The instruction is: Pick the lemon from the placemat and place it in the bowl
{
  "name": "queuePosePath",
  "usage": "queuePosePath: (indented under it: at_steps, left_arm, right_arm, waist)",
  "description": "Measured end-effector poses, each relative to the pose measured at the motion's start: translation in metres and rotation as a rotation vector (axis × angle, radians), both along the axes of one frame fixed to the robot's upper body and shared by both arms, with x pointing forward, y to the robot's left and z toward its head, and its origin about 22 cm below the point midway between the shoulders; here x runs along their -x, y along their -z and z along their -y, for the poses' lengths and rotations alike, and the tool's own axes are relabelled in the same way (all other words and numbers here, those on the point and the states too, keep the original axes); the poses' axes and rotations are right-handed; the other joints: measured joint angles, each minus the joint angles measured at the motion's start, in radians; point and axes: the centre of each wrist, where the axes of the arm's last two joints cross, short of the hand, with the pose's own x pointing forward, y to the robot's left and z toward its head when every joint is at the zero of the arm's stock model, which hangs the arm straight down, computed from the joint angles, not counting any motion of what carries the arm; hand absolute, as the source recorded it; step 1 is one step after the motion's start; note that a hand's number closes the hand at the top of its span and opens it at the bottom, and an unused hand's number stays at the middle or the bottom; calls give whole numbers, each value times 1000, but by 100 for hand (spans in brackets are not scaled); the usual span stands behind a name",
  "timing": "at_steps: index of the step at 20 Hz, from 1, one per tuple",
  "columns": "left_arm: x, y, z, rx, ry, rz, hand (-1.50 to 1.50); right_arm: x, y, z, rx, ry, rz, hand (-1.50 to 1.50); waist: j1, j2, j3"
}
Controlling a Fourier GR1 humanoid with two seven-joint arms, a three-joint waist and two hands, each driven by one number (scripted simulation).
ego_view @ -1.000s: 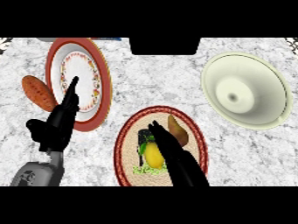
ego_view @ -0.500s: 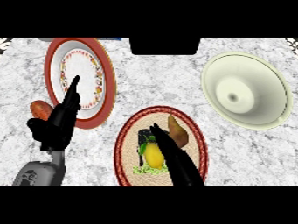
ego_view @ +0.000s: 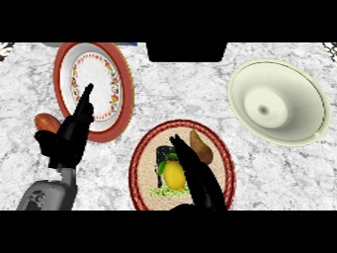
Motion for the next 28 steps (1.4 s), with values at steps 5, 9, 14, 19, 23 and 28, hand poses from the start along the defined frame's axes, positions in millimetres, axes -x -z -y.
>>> queuePosePath:
  at_steps: [5,9,14,19,23,28]
  left_arm:
    - [0,2,1,-1,4,1,0]
    - [0,4,4,-6,-3,3,0]
    - [3,4,5,-2,4,4,0]
    - [5,3,0,0,2,2,0]
    - [3,0,3,-3,4,0,0]
    - [3,1,4,-3,5,5,0]
  right_arm:
    - [-8,9,-5,86,6,21,-150]
    - [-12,14,-3,93,-22,22,-150]
    - [-15,21,-12,151,-121,43,150]
    - [-18,27,-17,195,-184,97,150]
    - [-15,29,-21,175,-192,105,150]
    - [-23,14,-23,95,-34,90,150]
  waist:
    - [1,-6,-1]
    - [2,-10,-1]
    - [4,-8,-1]
    - [2,-10,-1]
    - [1,-10,-1]
    - [4,-3,-1]
